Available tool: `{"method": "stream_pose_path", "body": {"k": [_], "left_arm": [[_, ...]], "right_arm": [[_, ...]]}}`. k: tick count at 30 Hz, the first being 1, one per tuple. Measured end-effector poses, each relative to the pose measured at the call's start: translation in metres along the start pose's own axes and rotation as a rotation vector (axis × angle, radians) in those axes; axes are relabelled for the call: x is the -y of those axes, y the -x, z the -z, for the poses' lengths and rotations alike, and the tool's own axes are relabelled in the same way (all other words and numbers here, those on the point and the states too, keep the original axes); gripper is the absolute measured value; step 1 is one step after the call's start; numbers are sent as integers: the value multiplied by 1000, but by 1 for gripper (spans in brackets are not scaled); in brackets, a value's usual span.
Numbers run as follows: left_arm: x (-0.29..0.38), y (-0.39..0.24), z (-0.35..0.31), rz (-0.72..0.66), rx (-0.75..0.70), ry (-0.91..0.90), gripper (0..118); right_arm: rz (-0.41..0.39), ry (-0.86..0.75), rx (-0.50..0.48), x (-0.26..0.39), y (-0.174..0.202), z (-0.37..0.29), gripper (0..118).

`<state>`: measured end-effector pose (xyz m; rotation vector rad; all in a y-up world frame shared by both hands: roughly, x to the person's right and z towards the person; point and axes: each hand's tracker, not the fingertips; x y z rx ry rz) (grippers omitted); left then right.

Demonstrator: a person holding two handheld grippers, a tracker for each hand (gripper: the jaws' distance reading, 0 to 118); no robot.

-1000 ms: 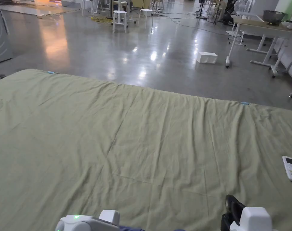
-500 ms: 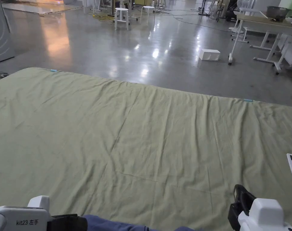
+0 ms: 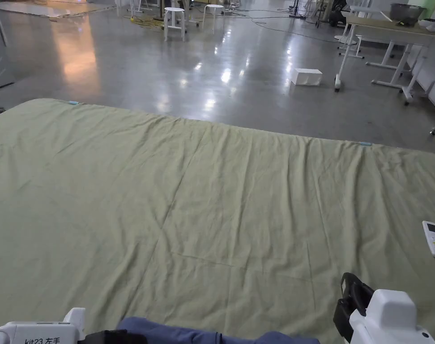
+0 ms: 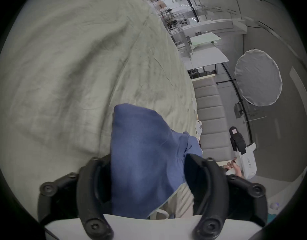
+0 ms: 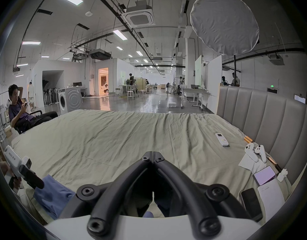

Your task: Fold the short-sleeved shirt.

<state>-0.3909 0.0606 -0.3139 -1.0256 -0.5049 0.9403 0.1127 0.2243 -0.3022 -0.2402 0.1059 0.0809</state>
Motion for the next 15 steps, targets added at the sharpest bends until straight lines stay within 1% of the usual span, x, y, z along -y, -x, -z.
{"method": "stream_pose_path", "body": {"k": [1,2,4,5,6,9,10,12,13,14,15], "left_arm": [[0,1,2,-3,-7,-7,33],[0,2,4,-11,-30,-8,21],[6,-3,11,22,-78,-11,18],[8,-5,12,28,-63,-8,18],[7,-6,10,26,-59,-12,18],[2,-6,3,13,-60,-5,14],[1,-11,-1,32,-60,-5,13],[-2,-27,-13,136,-59,-23,13],[-4,-34,-20,162,-56,-31,13],[-6,-39,-25,146,-63,-26,13],[-10,-46,-34,162,-83,-34,13]], "right_arm": [[6,2,-2,0,0,0,0],[14,5,-4,0,0,0,0],[41,17,-7,0,-1,0,0],[48,20,-5,0,-1,0,0],[72,40,-5,2,-1,0,0],[59,37,-3,1,-1,-1,0],[54,38,-3,0,0,-1,0],[49,39,-4,-1,0,-2,0],[48,39,-5,-1,0,-2,0],[47,39,-6,-1,0,-2,0],[47,39,-6,-1,0,-2,0]]}}
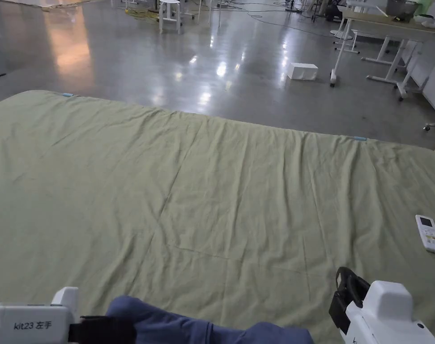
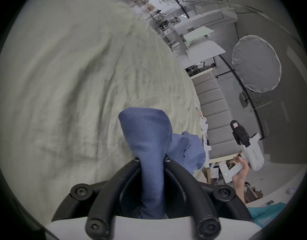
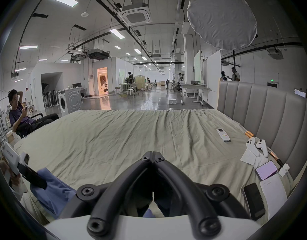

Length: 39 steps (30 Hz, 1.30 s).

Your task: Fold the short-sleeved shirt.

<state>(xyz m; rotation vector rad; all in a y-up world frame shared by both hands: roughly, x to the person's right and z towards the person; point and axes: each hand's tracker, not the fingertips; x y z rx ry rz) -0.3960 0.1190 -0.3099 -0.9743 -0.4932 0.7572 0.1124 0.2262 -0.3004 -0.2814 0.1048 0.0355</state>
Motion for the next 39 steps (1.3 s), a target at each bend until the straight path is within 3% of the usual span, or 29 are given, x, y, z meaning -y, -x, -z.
{"method": "stream_pose_path", "body": {"k": [9,13,16,22,39], "left_arm": [[-32,-59,-66,209,-363,9,13],[-33,-94,-60,300,-555,48,13],[-28,-118,-48,381,-614,61,13],[-19,-159,-27,408,-568,69,13],[-6,-202,42,303,-390,95,13]], "right_arm": [[-18,0,-19,-2,6,1,0],[-23,3,-28,0,8,1,0],[-21,8,-32,1,8,1,0],[-22,38,-19,6,3,3,0],[-4,91,24,17,-12,2,0]]}}
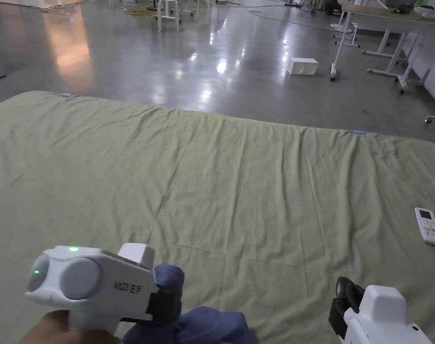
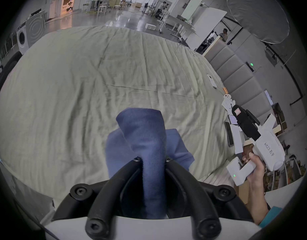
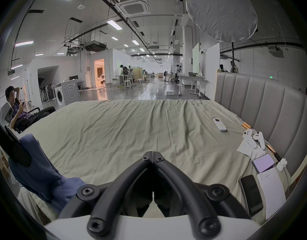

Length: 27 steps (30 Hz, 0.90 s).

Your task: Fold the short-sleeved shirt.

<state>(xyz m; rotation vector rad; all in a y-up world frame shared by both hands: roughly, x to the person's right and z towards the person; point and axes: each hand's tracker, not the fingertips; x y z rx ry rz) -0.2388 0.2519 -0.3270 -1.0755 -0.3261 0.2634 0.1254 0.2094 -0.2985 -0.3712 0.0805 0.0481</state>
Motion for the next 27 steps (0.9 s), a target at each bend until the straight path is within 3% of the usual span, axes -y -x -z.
{"method": "stream_pose_path", "body": {"k": [12,16,21,27], "left_arm": [[24,-57,108,-82,-6,89,16],[30,-56,129,-140,-11,85,28],[34,-59,109,-166,90,37,68],[38,-55,72,-165,126,-102,67]], "right_arm": [[24,9,4,3,-2,-3,0],[31,9,7,4,-4,-3,0],[38,5,9,4,-9,-7,0],[48,6,18,5,-15,-8,0]]}}
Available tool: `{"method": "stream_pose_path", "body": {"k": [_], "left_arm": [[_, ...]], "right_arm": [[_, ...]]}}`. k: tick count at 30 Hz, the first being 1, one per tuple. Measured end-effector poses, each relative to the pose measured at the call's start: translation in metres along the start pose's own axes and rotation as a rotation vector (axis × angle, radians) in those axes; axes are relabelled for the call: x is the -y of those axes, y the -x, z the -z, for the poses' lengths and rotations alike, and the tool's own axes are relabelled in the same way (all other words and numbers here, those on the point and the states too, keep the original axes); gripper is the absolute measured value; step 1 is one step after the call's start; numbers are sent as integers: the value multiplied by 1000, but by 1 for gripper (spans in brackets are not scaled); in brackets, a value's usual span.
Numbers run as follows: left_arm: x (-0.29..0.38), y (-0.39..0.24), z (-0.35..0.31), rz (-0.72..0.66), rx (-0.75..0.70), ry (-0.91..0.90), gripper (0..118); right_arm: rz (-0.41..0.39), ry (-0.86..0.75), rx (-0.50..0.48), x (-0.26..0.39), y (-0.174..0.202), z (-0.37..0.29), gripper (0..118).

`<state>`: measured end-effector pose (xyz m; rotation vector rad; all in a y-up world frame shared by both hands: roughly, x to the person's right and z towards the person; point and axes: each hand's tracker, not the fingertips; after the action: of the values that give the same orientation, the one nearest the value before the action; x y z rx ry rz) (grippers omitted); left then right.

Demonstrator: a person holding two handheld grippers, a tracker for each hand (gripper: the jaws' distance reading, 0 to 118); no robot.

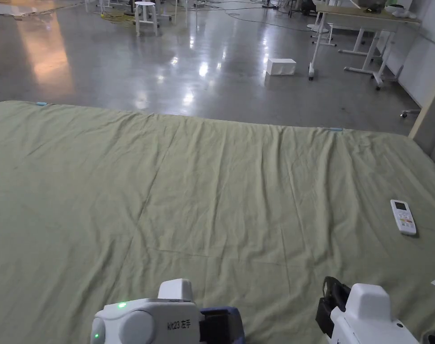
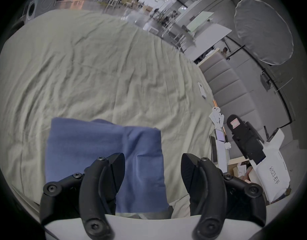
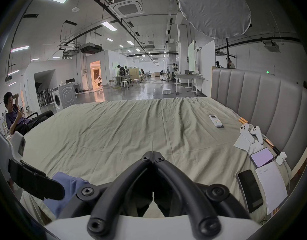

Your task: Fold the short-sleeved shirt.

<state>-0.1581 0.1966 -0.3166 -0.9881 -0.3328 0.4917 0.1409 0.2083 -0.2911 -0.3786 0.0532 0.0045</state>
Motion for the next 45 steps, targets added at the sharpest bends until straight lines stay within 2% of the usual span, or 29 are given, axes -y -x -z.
{"method": "stream_pose_path", "body": {"k": [2,4,7,10,19,21,23,27,32,35,37,45], "left_arm": [[-1,0,5,25,-25,-11,55],[1,2,20,12,-27,16,32],[12,4,49,-22,-1,98,21],[31,3,74,29,-66,149,14],[39,7,70,64,-12,84,12],[33,7,54,85,16,28,12],[22,5,30,162,24,-63,12],[1,-4,-17,363,-141,-258,10],[-23,7,-68,393,-252,-554,7],[-30,18,-87,458,-358,-707,7],[-27,25,-98,501,-420,-809,7],[-28,51,-130,437,-480,-927,7]], "right_arm": [[8,3,1,2,-1,1,0],[9,4,-1,2,0,1,0],[10,3,-4,2,2,0,0],[7,2,-8,3,3,0,0],[12,6,-2,6,2,0,0],[14,-12,1,5,3,-2,0],[17,-34,5,0,5,-5,0],[-24,-122,37,-14,14,-11,0],[-53,-222,74,-32,24,-18,0],[-82,-297,106,-42,29,-23,0],[-52,-291,96,-45,29,-24,0],[-84,-362,127,-63,31,-30,0]]}}
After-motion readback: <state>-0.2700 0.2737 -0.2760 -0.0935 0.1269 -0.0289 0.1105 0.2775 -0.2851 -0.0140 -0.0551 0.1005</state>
